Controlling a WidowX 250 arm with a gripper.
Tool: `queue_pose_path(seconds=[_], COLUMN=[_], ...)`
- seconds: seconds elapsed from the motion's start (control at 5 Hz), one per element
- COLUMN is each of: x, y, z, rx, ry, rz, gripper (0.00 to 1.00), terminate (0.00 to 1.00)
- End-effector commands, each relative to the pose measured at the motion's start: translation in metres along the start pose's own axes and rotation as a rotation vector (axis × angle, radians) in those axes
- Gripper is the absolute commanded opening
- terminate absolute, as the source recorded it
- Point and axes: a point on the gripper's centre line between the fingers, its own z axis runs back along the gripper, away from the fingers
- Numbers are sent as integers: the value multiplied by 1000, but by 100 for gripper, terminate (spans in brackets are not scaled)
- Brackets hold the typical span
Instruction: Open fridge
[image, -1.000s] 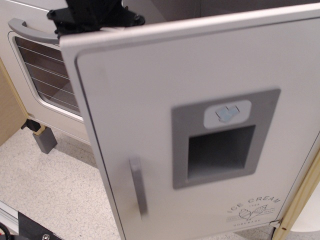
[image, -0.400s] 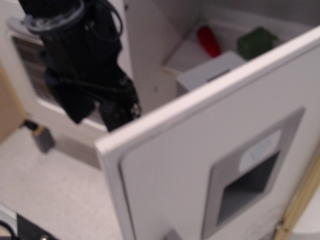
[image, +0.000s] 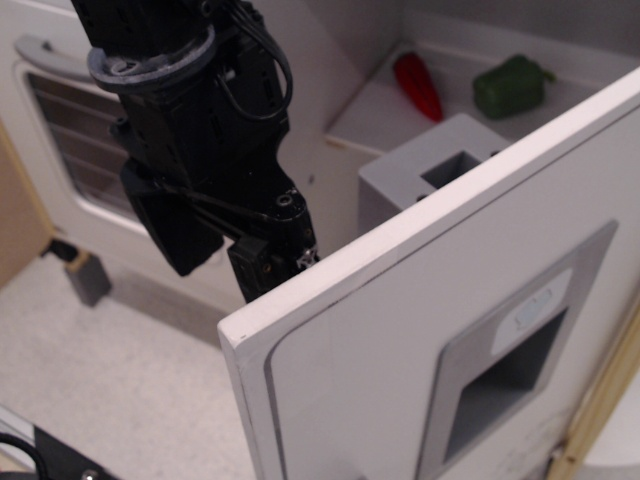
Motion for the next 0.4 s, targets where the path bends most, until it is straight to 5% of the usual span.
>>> queue_pose_path(seconds=[0.0, 0.2], x=[-6, -6], y=[6, 6], z=[14, 14], rx=[-5, -5], ry=[-22, -22], rz=[-2, -2], gripper=[100, 100], terminate=[0, 100])
